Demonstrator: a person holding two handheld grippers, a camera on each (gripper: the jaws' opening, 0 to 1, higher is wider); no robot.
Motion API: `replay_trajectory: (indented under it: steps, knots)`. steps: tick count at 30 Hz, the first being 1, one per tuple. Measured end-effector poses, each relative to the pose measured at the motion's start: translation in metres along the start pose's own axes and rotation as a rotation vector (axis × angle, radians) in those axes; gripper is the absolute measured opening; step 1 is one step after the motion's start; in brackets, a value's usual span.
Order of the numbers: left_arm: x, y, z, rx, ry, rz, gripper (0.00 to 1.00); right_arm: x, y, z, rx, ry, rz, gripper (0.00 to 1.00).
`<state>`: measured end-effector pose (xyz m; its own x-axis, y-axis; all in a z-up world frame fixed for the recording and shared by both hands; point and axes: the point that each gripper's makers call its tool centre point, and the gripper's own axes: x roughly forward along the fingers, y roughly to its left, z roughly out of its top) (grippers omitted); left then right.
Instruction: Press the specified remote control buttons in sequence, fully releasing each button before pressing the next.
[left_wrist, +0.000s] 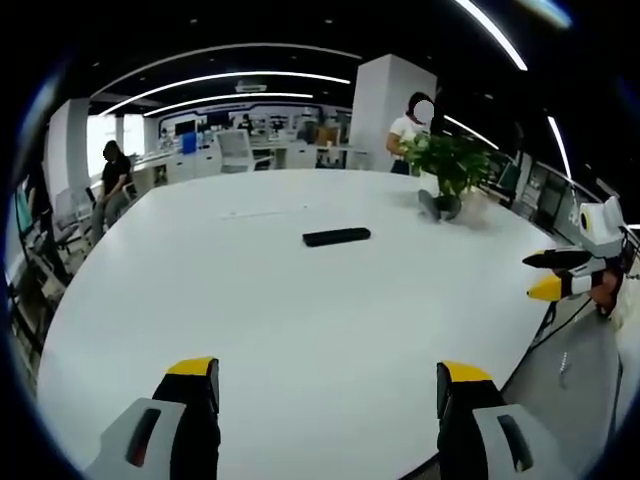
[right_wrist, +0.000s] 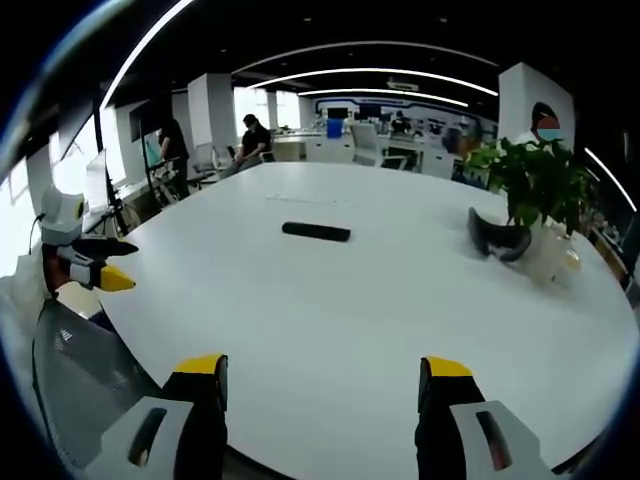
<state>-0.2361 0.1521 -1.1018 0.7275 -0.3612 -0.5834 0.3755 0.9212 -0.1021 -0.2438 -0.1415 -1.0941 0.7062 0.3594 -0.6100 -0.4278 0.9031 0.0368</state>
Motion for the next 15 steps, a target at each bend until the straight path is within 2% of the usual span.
replay_trajectory:
  steps: [12, 15]
  knots:
    - [-0.0006, -0.0019, 0.0014, 0.006, -0.003, -0.004, 0.94, -0.0001, -0.0007, 0.0, 0.008, -0.004, -0.001, 0.77]
    - [-0.0007, -0.0008, -0.0012, 0.002, 0.014, -0.003, 0.94, 0.0001, -0.0006, -0.0003, 0.004, -0.003, -0.001, 0.77]
